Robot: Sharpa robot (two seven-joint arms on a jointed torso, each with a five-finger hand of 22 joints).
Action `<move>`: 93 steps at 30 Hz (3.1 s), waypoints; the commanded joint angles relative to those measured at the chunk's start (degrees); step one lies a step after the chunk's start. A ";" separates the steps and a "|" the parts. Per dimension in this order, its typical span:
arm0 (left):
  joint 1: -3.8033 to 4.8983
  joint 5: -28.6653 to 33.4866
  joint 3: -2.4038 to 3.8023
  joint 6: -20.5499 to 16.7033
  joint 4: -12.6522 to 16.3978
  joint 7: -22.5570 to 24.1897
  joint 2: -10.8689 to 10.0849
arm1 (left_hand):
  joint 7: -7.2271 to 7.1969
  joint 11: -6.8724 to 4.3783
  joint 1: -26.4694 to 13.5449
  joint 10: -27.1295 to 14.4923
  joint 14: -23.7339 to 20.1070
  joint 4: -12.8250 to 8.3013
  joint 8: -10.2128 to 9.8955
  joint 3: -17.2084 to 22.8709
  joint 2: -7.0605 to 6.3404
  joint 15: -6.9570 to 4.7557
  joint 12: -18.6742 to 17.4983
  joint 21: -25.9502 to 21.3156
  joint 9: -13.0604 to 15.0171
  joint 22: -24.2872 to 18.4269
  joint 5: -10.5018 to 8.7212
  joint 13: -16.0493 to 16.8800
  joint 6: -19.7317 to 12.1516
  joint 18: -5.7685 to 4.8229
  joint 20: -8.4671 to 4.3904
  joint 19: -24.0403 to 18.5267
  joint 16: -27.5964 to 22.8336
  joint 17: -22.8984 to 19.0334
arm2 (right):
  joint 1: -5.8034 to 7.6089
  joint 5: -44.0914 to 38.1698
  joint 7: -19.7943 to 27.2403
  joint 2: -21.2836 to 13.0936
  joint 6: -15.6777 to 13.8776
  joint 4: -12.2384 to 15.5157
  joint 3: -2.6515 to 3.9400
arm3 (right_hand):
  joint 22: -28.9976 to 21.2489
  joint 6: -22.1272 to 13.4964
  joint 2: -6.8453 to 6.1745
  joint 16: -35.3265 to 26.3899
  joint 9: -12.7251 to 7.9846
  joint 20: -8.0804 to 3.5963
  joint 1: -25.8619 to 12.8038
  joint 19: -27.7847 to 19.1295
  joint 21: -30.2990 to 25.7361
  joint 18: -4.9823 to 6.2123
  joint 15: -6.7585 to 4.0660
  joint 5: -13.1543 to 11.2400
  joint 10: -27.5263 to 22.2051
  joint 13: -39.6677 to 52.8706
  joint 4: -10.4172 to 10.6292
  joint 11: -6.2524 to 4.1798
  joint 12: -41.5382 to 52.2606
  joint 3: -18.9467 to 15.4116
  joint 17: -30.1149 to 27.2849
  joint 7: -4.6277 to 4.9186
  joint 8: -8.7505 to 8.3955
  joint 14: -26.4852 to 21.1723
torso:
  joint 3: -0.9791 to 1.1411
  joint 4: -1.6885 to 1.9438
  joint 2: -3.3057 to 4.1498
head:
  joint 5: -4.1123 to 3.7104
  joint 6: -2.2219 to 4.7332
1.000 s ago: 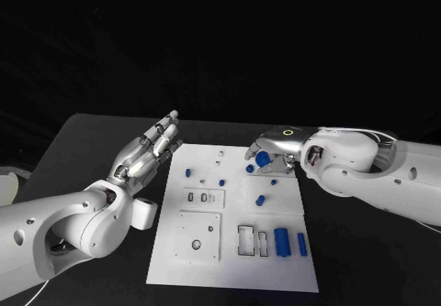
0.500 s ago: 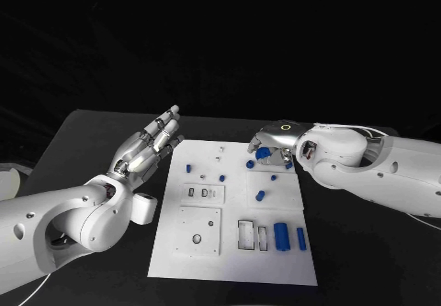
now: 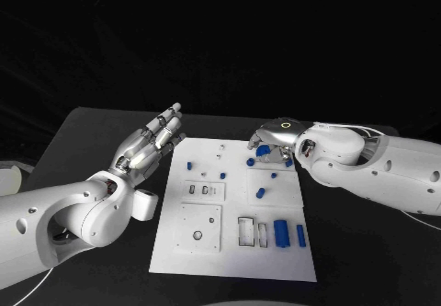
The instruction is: Assemble the parts on the task board
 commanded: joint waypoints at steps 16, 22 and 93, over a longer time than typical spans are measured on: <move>0.14 1.57 0.03 2.25 0.04 -0.44 0.22 | 0.32 0.93 1.52 0.15 0.57 0.01 0.23 0.58 -0.22 0.92 0.45 0.50 0.06 0.21 1.00 0.10 -0.25 1.02 0.62 0.51 0.37 0.24 | -1.59 0.44 2.21 2.11 -1.25 -2.76 0.01 | 1.36 1.18 -0.72 1.02 -0.01 0.10 0.77 -0.79 0.72 0.12 -0.15 4.38 3.20 -0.08 0.50 0.19 -0.41 2.45 1.25 0.75 -0.66 -0.13 | -0.09 0.00 -0.50 | 0.13 -0.60; 0.13 1.63 -0.02 2.59 -0.26 -0.56 0.48 | 0.35 1.03 1.66 0.17 0.65 0.00 0.23 0.62 -0.25 1.02 0.46 0.56 0.05 0.24 1.10 0.10 -0.30 1.02 0.64 0.59 0.42 0.27 | -2.09 0.57 2.57 2.83 -1.00 -3.68 0.01 | 1.61 1.45 -0.92 1.08 0.03 0.06 0.87 -0.94 0.83 0.14 -0.14 5.10 3.40 -0.13 0.50 0.14 -0.63 2.99 1.42 0.84 -0.64 -0.24 | -0.11 0.09 -0.56 | 0.06 -0.79; 0.12 1.79 -0.72 3.02 -1.92 -1.26 1.29 | 1.59 1.42 2.80 0.68 1.21 -0.08 0.49 0.97 -0.40 1.59 1.10 0.94 0.25 0.39 1.72 0.23 1.00 0.91 0.76 1.08 0.80 0.43 | -2.20 10.95 5.54 20.47 -6.19 -21.74 0.73 | 8.14 8.48 -2.23 2.59 4.18 0.31 2.77 -3.58 5.52 0.05 0.45 4.07 15.21 -0.38 0.10 -0.59 -4.26 10.98 3.91 1.09 2.05 0.26 | -0.41 1.12 -0.20 | -0.50 -1.48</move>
